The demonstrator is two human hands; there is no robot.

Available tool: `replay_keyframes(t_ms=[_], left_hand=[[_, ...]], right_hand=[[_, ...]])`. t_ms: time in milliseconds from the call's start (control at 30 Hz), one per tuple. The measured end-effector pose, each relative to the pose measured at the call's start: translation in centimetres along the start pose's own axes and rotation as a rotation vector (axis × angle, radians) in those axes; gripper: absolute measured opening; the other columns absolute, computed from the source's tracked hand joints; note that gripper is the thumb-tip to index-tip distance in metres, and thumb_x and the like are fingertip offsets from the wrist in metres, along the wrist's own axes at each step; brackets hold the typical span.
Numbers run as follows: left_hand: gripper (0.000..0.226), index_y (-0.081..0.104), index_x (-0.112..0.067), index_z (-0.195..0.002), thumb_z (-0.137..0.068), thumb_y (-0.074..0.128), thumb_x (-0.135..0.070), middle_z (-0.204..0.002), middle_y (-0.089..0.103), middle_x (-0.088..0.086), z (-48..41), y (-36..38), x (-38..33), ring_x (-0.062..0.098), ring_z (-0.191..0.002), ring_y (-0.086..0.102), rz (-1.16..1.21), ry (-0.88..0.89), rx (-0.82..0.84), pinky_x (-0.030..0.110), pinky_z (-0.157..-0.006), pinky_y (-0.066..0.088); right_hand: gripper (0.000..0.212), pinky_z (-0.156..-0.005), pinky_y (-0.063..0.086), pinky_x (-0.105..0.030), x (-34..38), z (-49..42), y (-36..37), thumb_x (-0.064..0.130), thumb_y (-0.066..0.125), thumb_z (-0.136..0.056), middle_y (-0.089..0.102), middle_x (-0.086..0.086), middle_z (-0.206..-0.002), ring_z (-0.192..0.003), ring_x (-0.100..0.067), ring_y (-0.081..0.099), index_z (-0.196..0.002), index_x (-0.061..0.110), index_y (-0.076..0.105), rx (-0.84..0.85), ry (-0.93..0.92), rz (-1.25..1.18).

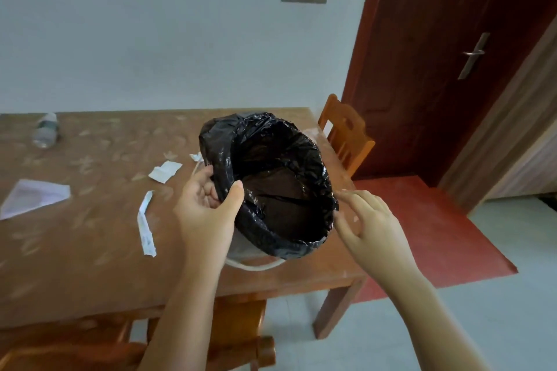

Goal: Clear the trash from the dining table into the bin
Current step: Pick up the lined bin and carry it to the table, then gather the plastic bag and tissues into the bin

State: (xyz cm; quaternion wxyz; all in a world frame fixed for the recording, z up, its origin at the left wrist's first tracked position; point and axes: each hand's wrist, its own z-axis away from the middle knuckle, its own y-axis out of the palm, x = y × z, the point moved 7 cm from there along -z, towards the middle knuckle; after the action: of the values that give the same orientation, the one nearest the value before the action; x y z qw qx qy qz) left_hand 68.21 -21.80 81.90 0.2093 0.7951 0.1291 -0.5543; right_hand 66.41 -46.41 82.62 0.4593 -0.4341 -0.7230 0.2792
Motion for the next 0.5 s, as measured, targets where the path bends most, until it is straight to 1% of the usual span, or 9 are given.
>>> replay_keyframes(t_ms=[67,133,167,233,300,367,433,467,500], left_hand=[[0.027,0.064,-0.044,-0.084,-0.064,0.07,-0.027,-0.066,0.065,-0.026,-1.5,-0.8,1.0,-0.001,-0.065,0.059,-0.057,-0.003,-0.044,0.013,-0.063,0.048],[0.031,0.064,-0.055,-0.078,-0.064,0.069,-0.028,-0.065,0.064,-0.027,-2.8,-1.7,1.7,-0.001,-0.065,0.058,-0.1,0.004,-0.105,0.015,-0.064,0.049],[0.032,0.064,-0.057,-0.076,-0.064,0.069,-0.028,-0.064,0.064,-0.027,-3.3,-2.1,2.0,-0.002,-0.064,0.057,-0.114,0.003,-0.139,0.015,-0.064,0.049],[0.031,0.065,-0.055,-0.077,-0.065,0.069,-0.027,-0.067,0.066,-0.026,-4.0,-3.1,2.6,-0.003,-0.065,0.058,-0.151,0.005,-0.213,0.013,-0.063,0.049],[0.03,0.066,-0.054,-0.079,-0.066,0.069,-0.028,-0.07,0.067,-0.024,-4.5,-4.1,2.9,-0.002,-0.068,0.059,-0.206,0.009,-0.292,0.012,-0.065,0.049],[0.03,0.065,-0.056,-0.08,-0.065,0.069,-0.03,-0.07,0.063,-0.021,-4.8,-4.7,3.1,0.002,-0.072,0.057,-0.276,0.004,-0.366,0.017,-0.068,0.049],[0.032,0.063,-0.059,-0.079,-0.064,0.069,-0.032,-0.071,0.063,-0.025,-5.0,-5.2,3.2,0.002,-0.074,0.056,-0.365,0.001,-0.438,0.02,-0.072,0.048],[0.032,0.062,-0.059,-0.081,-0.065,0.069,-0.032,-0.071,0.063,-0.029,-5.0,-5.2,3.3,0.001,-0.074,0.057,-0.412,-0.003,-0.467,0.019,-0.072,0.047],[0.031,0.063,-0.055,-0.085,-0.066,0.07,-0.032,-0.071,0.063,-0.029,-5.0,-5.3,3.4,0.001,-0.073,0.057,-0.452,-0.004,-0.493,0.019,-0.072,0.048]], right_hand=[[0.029,-0.081,0.038,-0.024,-0.4,-1.8,2.4,0.021,0.058,-0.083,0.064,0.002,-0.109,-0.101,-0.017,0.054,-0.111,0.018,0.06,0.051,-0.018,-0.03],[0.028,-0.08,0.039,-0.025,-0.9,-3.7,4.8,0.021,0.057,-0.083,0.064,0.002,-0.107,-0.101,-0.018,0.055,-0.111,0.018,0.06,0.104,-0.042,-0.071],[0.028,-0.08,0.041,-0.027,-1.2,-4.5,6.2,0.022,0.056,-0.084,0.064,0.001,-0.106,-0.1,-0.018,0.055,-0.111,0.018,0.059,0.138,-0.055,-0.09],[0.028,-0.079,0.043,-0.03,-2.0,-6.0,9.1,0.021,0.056,-0.084,0.064,-0.001,-0.104,-0.099,-0.02,0.055,-0.111,0.017,0.059,0.22,-0.088,-0.119],[0.028,-0.079,0.043,-0.03,-3.0,-7.6,11.8,0.019,0.057,-0.084,0.064,-0.002,-0.103,-0.099,-0.021,0.055,-0.112,0.016,0.059,0.305,-0.108,-0.151],[0.028,-0.079,0.043,-0.03,-4.1,-8.9,14.4,0.019,0.058,-0.084,0.063,-0.003,-0.102,-0.099,-0.022,0.055,-0.111,0.016,0.06,0.391,-0.114,-0.188],[0.026,-0.078,0.044,-0.031,-5.3,-10.2,17.0,0.02,0.058,-0.084,0.063,-0.003,-0.102,-0.099,-0.023,0.056,-0.11,0.017,0.06,0.471,-0.112,-0.225],[0.026,-0.078,0.045,-0.032,-6.0,-10.7,18.4,0.021,0.058,-0.084,0.063,-0.003,-0.103,-0.099,-0.023,0.056,-0.109,0.017,0.06,0.515,-0.103,-0.242],[0.025,-0.078,0.045,-0.033,-6.6,-11.0,20.0,0.021,0.057,-0.084,0.063,-0.003,-0.104,-0.1,-0.023,0.056,-0.109,0.017,0.06,0.566,-0.093,-0.257]])
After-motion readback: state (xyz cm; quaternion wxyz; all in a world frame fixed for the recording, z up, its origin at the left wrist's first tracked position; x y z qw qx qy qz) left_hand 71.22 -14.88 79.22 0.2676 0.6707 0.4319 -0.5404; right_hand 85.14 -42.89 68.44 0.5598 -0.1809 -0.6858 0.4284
